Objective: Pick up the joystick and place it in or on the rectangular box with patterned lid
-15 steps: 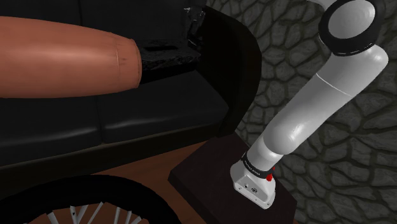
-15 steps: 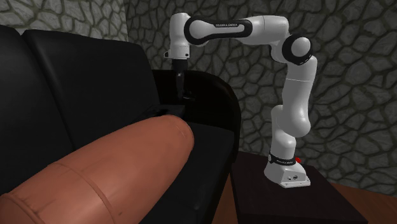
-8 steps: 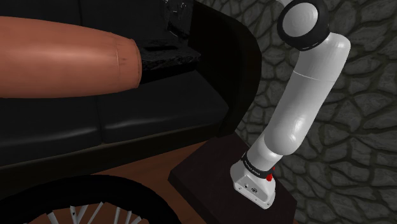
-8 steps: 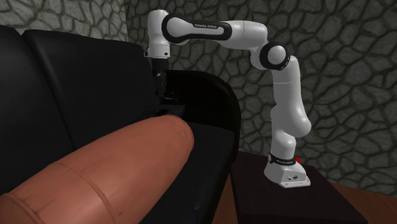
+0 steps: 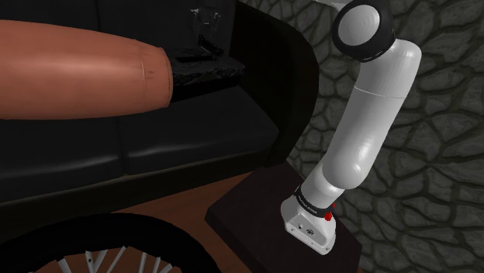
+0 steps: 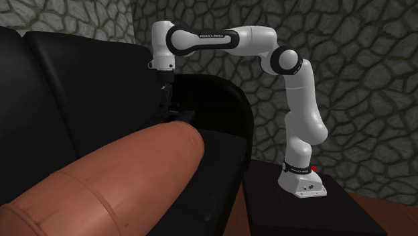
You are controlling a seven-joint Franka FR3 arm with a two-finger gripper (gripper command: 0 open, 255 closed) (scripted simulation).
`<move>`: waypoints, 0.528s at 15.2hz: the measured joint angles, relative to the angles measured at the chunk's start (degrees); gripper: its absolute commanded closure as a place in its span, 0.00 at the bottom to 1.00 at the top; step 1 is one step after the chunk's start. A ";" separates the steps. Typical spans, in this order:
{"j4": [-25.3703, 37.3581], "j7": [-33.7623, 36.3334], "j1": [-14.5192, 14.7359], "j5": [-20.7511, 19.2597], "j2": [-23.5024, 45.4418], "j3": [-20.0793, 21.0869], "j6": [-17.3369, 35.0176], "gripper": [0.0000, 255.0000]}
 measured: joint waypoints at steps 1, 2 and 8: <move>-0.62 -0.03 -0.03 0.00 0.06 -0.02 0.69 1.00; -1.76 -0.02 -0.05 0.02 -0.25 -0.02 1.51 1.00; -6.34 0.04 -0.12 0.02 -0.74 -0.05 5.79 1.00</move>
